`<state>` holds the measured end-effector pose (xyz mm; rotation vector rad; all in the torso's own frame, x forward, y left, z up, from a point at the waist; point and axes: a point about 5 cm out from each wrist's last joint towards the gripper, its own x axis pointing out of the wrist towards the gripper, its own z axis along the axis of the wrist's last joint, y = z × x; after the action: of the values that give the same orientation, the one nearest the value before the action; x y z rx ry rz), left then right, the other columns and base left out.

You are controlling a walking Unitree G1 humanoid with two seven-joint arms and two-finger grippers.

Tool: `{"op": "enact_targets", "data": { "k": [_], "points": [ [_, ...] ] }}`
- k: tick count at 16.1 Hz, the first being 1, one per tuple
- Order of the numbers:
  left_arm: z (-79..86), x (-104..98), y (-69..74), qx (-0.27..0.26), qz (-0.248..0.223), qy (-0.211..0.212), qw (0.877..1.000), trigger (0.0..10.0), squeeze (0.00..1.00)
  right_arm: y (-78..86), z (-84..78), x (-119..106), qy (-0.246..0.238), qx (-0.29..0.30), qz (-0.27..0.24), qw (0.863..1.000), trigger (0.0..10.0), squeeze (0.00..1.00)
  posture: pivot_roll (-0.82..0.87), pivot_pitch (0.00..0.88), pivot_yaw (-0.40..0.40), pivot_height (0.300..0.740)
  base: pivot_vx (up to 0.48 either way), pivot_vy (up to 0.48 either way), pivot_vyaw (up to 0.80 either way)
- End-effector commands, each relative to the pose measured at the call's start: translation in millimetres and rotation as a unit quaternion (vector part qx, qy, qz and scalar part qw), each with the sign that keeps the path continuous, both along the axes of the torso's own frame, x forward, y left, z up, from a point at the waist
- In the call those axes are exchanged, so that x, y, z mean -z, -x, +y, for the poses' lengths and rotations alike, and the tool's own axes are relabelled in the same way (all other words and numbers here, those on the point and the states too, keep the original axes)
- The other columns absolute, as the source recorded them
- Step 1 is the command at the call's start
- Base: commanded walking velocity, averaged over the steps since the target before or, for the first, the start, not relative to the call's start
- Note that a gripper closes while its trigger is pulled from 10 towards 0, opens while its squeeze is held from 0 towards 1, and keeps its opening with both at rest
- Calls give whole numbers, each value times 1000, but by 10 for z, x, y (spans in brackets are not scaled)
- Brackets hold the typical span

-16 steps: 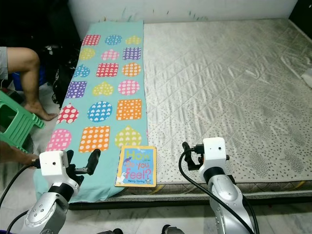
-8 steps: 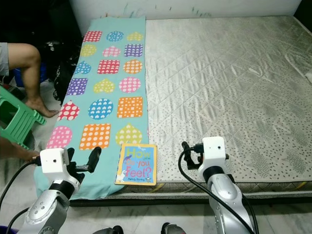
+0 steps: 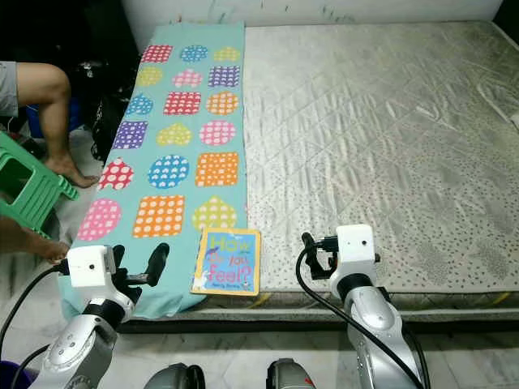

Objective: Clean up the room

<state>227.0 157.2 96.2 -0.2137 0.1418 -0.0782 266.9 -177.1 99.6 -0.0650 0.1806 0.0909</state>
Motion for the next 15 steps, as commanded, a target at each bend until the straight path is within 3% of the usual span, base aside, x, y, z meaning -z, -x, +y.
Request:
{"op": "enact_targets", "data": {
  "k": [1, 6, 15],
  "points": [
    [31, 2, 18, -7, 5, -4, 1000, 10000, 0, 3, 15, -22, 4, -3, -3, 1000, 10000, 0, -62, 210, 46, 676, 0, 0, 0],
    [29, 2, 12, -10, 5, -2, 1000, 10000, 0, -16, 12, -28, 5, -3, -5, 1000, 10000, 0, -62, 212, 45, 622, 0, 0, 0],
    [31, 5, 11, -14, 4, 2, 1000, 10000, 0, -48, -6, -43, 13, -6, -12, 1000, 10000, 0, -64, 203, 44, 622, 0, 0, 0]
  ]
}}
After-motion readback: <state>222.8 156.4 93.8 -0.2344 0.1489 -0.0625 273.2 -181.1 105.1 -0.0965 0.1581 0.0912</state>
